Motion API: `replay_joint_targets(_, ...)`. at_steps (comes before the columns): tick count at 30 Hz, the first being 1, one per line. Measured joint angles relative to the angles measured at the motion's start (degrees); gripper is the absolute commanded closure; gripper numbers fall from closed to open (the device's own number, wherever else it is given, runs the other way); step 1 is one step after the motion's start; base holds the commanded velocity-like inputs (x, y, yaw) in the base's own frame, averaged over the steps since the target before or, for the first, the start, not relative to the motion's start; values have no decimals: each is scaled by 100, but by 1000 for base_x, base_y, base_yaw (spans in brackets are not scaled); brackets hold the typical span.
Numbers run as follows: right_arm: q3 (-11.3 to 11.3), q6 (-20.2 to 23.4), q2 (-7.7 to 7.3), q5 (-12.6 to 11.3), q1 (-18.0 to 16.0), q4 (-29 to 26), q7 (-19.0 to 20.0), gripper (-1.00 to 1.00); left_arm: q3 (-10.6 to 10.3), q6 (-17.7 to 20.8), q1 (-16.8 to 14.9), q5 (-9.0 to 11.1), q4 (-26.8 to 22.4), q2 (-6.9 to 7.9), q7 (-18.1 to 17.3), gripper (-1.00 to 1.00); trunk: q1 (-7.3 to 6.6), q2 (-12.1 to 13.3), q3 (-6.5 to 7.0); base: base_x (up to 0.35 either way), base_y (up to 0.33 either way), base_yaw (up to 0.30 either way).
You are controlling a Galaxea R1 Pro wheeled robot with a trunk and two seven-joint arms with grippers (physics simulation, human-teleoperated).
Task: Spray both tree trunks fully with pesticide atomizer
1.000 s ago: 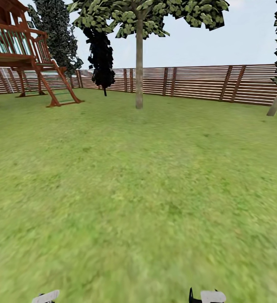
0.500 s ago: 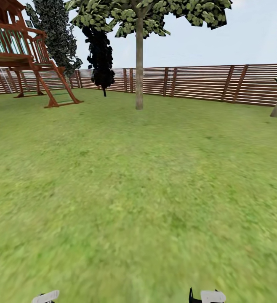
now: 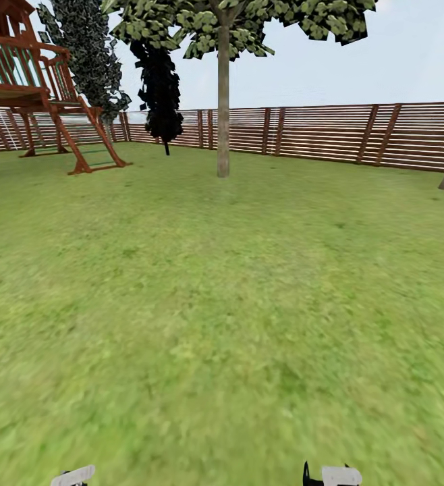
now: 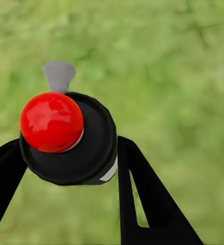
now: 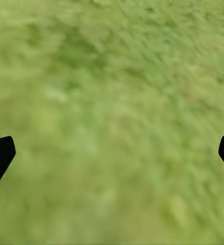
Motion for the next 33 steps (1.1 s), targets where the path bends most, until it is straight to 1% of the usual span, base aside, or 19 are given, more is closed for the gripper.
replay_joint_targets(33, 0, 0, 0, 0, 0, 0, 0, -100, -1, -4, 4, 0, -6, -1, 2, 100, 0, 0, 0, 339, 0, 0)
